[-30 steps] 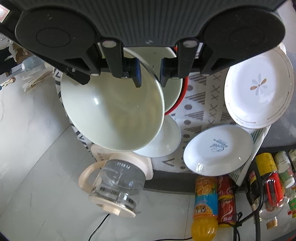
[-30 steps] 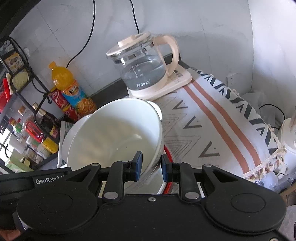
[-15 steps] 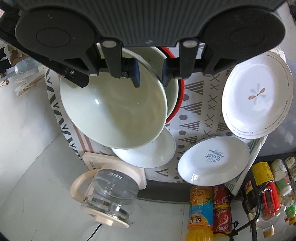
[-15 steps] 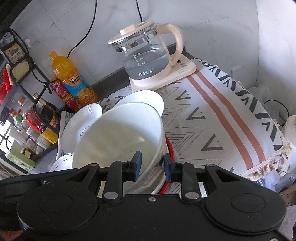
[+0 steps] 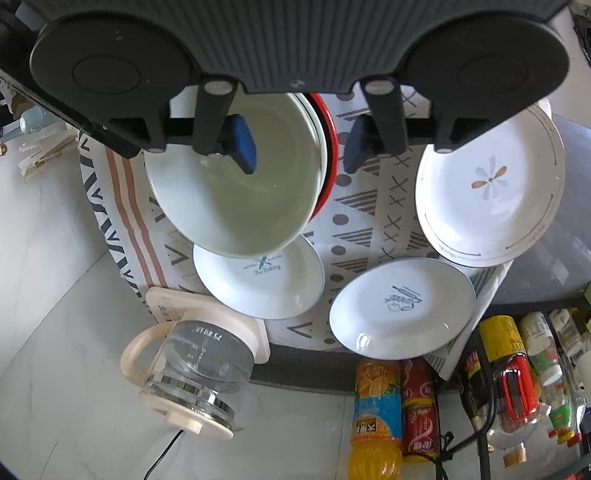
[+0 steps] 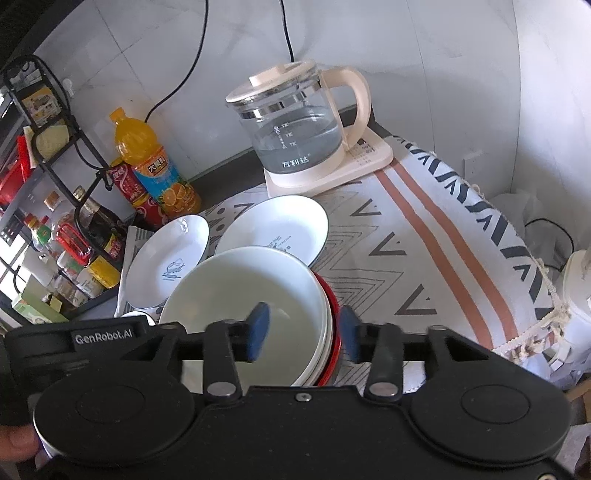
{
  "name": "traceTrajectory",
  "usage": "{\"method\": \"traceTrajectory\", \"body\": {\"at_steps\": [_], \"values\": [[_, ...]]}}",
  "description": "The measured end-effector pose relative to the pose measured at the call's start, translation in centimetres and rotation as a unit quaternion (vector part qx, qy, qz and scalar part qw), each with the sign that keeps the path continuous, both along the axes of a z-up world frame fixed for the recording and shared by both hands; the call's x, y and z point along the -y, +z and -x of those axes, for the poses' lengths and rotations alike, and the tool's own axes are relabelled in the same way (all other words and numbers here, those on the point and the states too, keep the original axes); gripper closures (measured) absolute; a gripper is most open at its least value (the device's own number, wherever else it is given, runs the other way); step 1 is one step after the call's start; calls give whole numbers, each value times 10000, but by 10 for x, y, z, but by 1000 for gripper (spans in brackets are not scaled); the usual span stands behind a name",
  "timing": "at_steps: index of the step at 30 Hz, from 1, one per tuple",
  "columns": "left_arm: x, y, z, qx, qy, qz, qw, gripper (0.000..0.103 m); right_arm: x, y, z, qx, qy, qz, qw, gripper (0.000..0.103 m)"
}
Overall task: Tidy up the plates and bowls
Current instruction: 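Lower the white bowl into the stacked bowls and open the right tool, then withdraw the right tool and move both tools toward the white Sweet plate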
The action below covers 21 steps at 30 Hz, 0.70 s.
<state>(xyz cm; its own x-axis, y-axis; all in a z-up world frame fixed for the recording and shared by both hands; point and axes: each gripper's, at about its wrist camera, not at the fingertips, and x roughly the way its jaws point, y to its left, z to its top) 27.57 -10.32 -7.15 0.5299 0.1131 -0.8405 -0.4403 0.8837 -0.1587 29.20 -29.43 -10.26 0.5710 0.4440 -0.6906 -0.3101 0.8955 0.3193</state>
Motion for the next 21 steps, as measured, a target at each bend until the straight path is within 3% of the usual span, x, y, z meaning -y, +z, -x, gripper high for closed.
{"method": "traceTrajectory", "body": {"at_steps": [3, 9, 15, 19, 21], "values": [[-2, 2, 3, 30, 11, -30, 10000, 43, 2, 0, 3, -7, -5, 33, 10000, 54], [-8, 4, 16, 56, 54, -43, 10000, 40, 1, 1, 13, 20, 17, 62, 10000, 49], [-17, 6, 34, 123, 154, -43, 9998, 39, -8, 4, 27, 59, 186, 121, 9997, 33], [-24, 9, 48, 171, 236, -61, 9996, 23, -14, 6, 37, 98, 290, 112, 9995, 23], [-28, 10, 55, 182, 234, -46, 9996, 22, -18, 6, 41, 118, 362, 110, 9992, 21]]}}
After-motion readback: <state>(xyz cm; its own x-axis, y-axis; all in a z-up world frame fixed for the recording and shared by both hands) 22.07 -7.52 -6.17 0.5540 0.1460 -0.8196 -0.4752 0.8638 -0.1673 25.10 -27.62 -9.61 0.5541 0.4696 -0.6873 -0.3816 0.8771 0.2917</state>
